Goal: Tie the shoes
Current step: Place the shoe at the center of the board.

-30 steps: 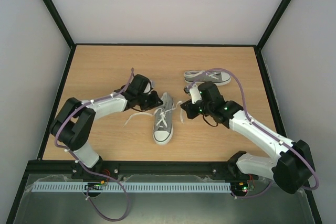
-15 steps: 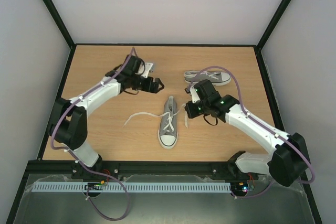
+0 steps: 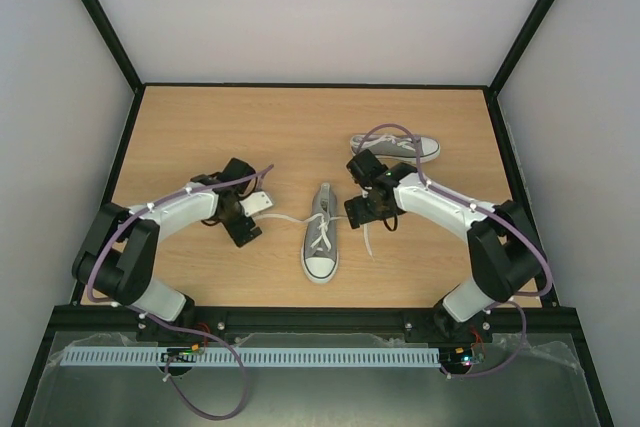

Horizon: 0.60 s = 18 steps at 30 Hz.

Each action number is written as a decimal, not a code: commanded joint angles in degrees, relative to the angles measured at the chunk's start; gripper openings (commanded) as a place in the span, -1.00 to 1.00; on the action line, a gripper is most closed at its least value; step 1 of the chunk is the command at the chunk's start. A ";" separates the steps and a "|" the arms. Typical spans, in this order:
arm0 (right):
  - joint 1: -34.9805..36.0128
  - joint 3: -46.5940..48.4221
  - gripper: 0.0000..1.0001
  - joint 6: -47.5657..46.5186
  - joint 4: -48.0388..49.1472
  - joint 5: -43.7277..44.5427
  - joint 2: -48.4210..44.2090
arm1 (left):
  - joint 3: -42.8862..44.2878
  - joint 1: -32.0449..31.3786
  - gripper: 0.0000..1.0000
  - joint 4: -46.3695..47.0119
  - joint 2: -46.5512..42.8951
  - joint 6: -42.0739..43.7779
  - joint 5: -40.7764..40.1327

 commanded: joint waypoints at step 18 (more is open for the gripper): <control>1.39 -9.57 0.31 11.06 -3.93 -9.10 -0.27 | -0.42 5.02 0.29 6.35 3.71 2.38 1.18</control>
